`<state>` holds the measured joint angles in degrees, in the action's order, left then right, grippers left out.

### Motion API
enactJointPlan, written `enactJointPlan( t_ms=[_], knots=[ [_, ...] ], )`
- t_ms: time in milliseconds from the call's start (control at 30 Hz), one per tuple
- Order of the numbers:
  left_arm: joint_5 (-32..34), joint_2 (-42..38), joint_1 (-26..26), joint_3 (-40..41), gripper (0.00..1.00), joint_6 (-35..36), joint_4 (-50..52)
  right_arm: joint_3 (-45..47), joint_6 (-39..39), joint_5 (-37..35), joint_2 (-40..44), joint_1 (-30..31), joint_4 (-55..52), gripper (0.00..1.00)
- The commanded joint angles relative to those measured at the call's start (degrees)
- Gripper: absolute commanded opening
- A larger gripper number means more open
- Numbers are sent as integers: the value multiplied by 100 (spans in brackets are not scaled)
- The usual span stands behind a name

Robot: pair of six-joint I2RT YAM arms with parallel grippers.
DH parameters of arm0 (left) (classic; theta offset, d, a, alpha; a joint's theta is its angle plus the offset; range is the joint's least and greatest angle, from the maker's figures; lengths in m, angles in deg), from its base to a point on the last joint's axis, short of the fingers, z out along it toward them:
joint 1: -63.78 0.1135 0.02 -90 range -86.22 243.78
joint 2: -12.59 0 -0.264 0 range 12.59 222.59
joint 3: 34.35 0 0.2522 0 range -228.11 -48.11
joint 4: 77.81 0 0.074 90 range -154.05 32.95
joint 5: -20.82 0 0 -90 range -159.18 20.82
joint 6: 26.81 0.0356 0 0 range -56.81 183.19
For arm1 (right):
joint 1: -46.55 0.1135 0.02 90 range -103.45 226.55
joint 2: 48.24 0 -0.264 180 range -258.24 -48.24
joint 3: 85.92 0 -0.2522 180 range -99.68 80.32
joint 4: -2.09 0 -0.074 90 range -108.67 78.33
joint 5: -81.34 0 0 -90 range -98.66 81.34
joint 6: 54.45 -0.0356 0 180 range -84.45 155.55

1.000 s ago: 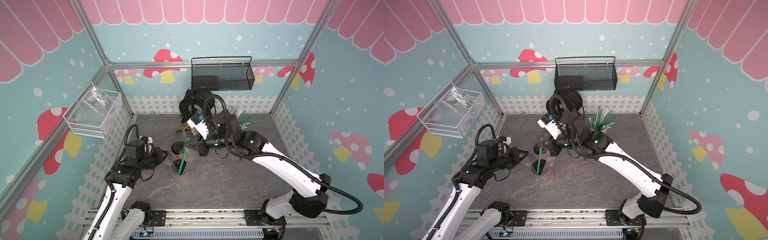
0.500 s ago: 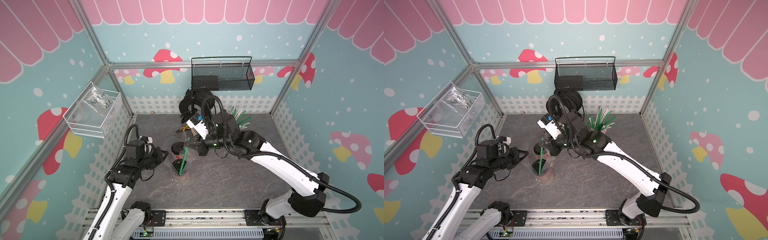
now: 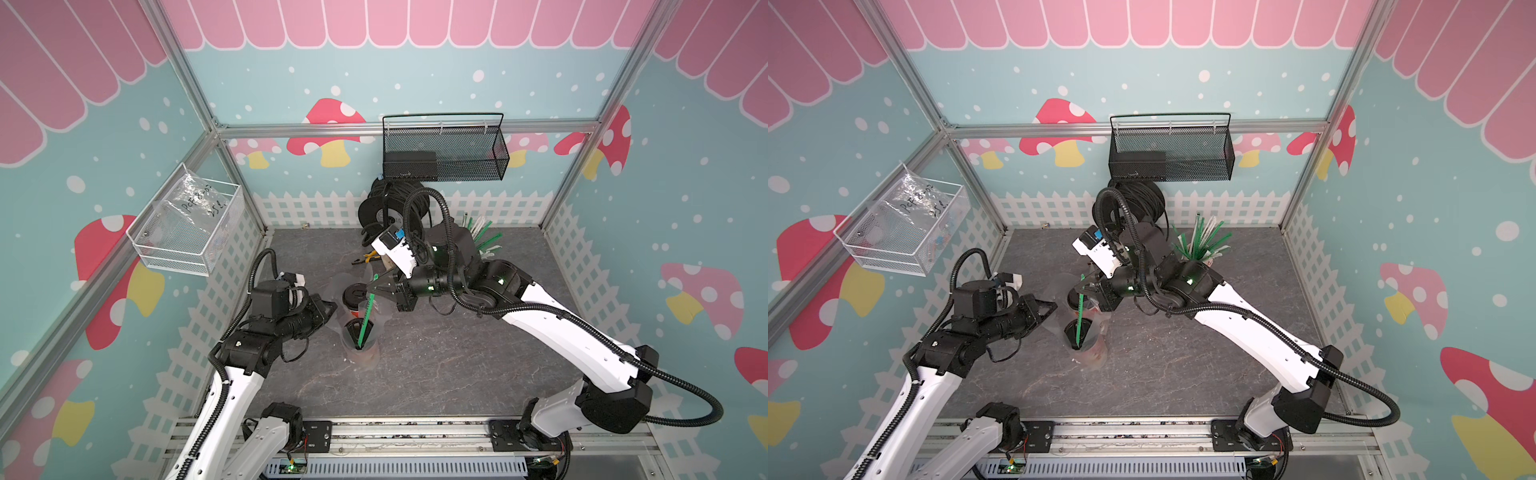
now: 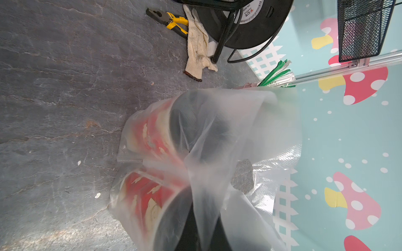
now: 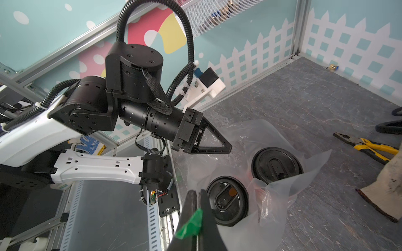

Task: Pack milk tea into plastic carrier bags
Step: Place the straw in the plastic carrier bag.

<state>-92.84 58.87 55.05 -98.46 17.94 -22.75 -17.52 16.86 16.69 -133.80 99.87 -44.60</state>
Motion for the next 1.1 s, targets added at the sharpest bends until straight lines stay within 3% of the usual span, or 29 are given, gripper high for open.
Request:
enactJointPlan(
  t_ms=[0,533,667,933,1067],
  knots=[
    [-47,-32,29,-105,0,-36,-39,107,-11,252,-86,36,200,0],
    [-48,-5,25,-98,0,-47,-84,209,887,819,-309,27,83,0],
    [-107,45,29,-137,0,-35,-78,10,1200,570,-442,16,-113,0],
    [-110,76,29,-221,0,-18,-36,363,2021,957,-479,21,57,4],
    [-112,62,30,-219,0,-28,-13,711,2254,1025,-434,20,265,11]
  ],
)
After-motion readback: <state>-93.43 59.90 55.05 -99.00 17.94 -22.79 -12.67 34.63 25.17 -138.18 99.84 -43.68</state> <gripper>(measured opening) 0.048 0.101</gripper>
